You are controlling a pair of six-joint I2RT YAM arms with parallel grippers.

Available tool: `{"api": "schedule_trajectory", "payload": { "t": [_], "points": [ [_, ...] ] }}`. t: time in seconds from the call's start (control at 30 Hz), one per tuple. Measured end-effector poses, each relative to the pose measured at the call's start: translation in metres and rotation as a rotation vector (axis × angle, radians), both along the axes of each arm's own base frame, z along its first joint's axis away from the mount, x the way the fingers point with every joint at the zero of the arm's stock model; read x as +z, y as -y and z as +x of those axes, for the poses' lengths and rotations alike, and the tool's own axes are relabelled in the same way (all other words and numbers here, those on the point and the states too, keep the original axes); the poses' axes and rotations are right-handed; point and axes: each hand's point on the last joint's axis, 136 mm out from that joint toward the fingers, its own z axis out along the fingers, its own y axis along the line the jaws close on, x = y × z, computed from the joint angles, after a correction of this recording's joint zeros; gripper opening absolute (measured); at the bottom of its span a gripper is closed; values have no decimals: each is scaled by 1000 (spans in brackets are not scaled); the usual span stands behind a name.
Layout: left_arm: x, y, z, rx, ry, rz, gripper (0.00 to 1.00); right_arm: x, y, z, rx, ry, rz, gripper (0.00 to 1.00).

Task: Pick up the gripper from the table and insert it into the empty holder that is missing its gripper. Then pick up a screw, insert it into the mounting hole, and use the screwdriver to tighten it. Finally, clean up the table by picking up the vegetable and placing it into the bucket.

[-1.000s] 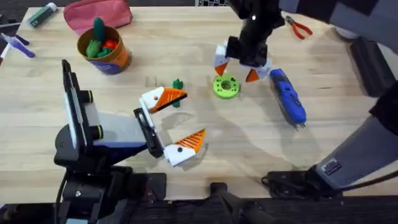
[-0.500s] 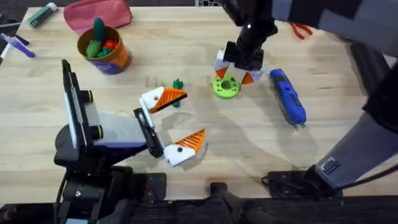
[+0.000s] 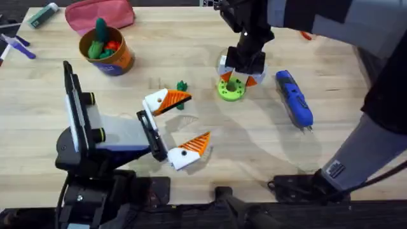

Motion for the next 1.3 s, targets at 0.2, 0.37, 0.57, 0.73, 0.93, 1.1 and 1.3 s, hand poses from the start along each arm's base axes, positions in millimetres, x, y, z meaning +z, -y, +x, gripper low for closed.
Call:
{"api": "schedule_trajectory", "payload": {
  "t": [0.2, 0.37, 0.57, 0.73, 0.93, 1.1, 1.3],
  "points": [
    [0, 0, 0, 0, 0, 0, 985, 0, -3, 3, 6, 18, 2, 529],
    [0, 0, 0, 0, 0, 0, 985, 0, -3, 6, 6, 32, -4, 484],
    [0, 0, 0, 0, 0, 0, 985, 0, -2, 6, 6, 33, -7, 461],
    [0, 0, 0, 0, 0, 0, 985, -4, -2, 6, 6, 25, -14, 324],
    [0, 0, 0, 0, 0, 0, 985, -4, -2, 6, 4, 25, -15, 275],
    [0, 0, 0, 0, 0, 0, 985, -4, -1, 7, 3, 30, -16, 196],
    [0, 0, 0, 0, 0, 0, 985, -3, 0, 7, 3, 34, -24, 87]
  ]
}}
